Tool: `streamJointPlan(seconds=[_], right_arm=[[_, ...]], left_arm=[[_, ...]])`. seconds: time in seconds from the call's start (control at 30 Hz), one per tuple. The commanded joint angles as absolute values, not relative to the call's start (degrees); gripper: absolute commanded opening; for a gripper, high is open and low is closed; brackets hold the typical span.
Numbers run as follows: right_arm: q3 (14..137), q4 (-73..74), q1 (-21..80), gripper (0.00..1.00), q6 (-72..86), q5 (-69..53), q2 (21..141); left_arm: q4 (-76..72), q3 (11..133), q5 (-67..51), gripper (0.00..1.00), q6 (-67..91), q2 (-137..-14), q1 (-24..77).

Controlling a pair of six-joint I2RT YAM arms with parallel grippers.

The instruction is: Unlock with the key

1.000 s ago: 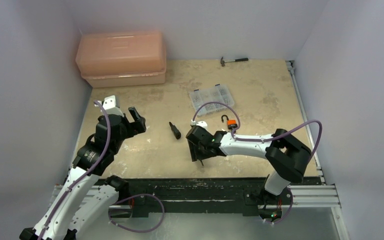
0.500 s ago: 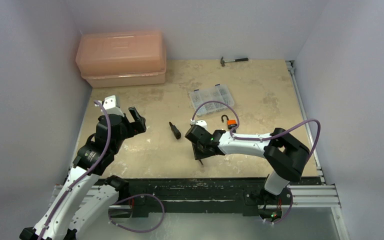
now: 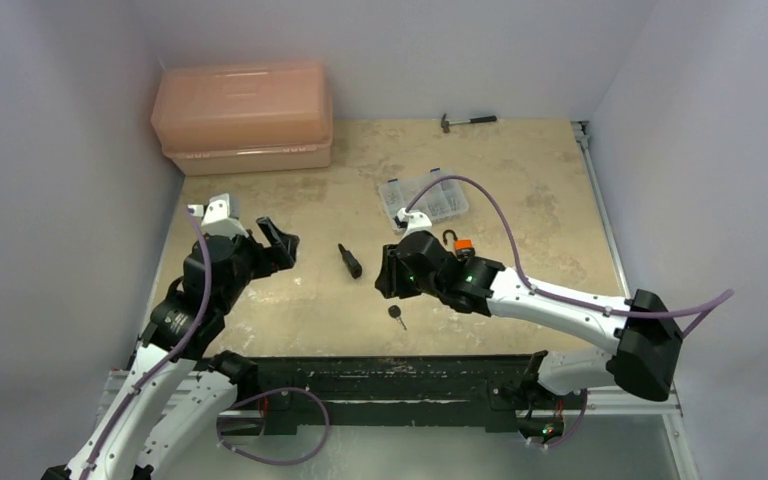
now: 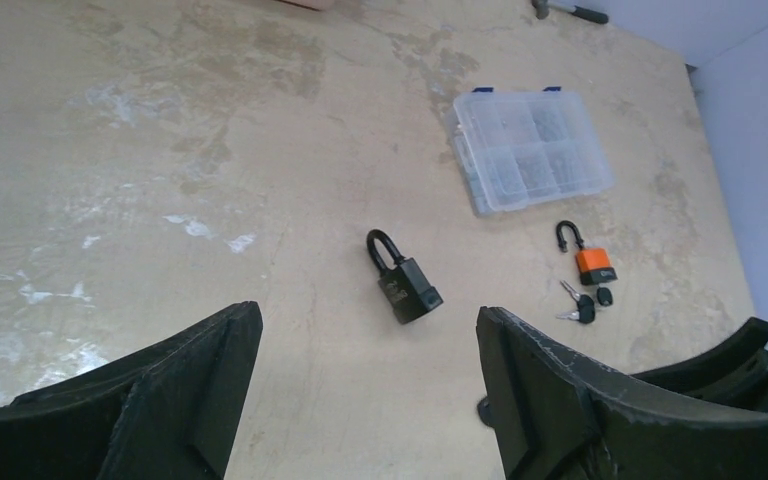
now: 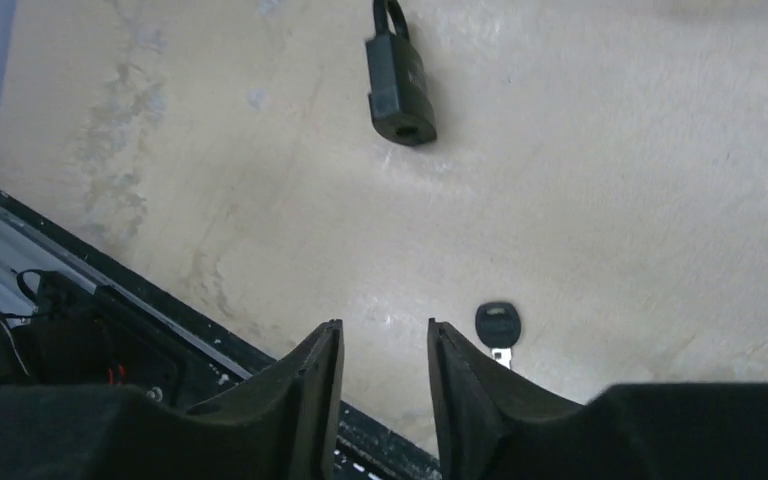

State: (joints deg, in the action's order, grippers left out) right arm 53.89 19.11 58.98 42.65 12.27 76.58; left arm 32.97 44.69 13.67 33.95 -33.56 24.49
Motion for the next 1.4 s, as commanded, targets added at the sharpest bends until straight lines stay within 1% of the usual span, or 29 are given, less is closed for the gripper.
streamJointPlan(seconds=[0.0,0.07,0.17,0.23,0.33,0.43,0.57,0.83,1.03,1.13,1.2,1.37], right_arm=[[53.7,17.4,59.2,0.54,41.0,10.7,77.0],[55.0,19.7,59.3,0.66,37.9,10.9,79.3],[55.5,21.6,59.3,0.76,35.2,8.4,82.5],[55.7,22.1,59.3,0.80,33.9,5.7,84.8],[56.5,22.3,59.3,0.81,31.8,4.6,87.7],[57.8,22.6,59.3,0.77,30.3,4.1,90.9],[59.8,24.6,59.3,0.75,29.3,5.8,94.6],[60.6,25.1,59.3,0.69,28.8,7.8,97.5],[60.3,24.6,59.3,0.66,28.9,8.8,99.2],[59.9,24.0,59.3,0.59,29.0,8.4,99.9],[59.6,23.6,59.3,0.50,28.9,8.0,100.2],[59.2,22.8,59.2,0.36,28.5,7.8,101.1]], left_arm=[[29.1,44.1,8.2,0.83,37.1,-33.7,24.3],[30.1,45.7,7.7,0.83,35.0,-34.1,24.3],[32.4,48.0,8.7,0.83,30.5,-34.4,24.3],[33.6,48.6,9.0,0.82,28.2,-34.5,24.3],[34.0,47.5,9.0,0.82,27.2,-33.5,24.3],[33.4,46.7,8.8,0.82,27.0,-31.8,24.3],[33.4,46.5,9.8,0.82,27.0,-31.0,24.3],[33.1,46.4,9.1,0.82,26.5,-31.7,24.3],[33.1,46.4,9.1,0.82,26.5,-31.7,24.3],[33.2,46.4,9.0,0.82,26.6,-31.8,24.3],[33.2,46.5,9.0,0.82,26.6,-31.9,24.3],[33.1,46.5,9.1,0.82,26.6,-32.0,24.3]])
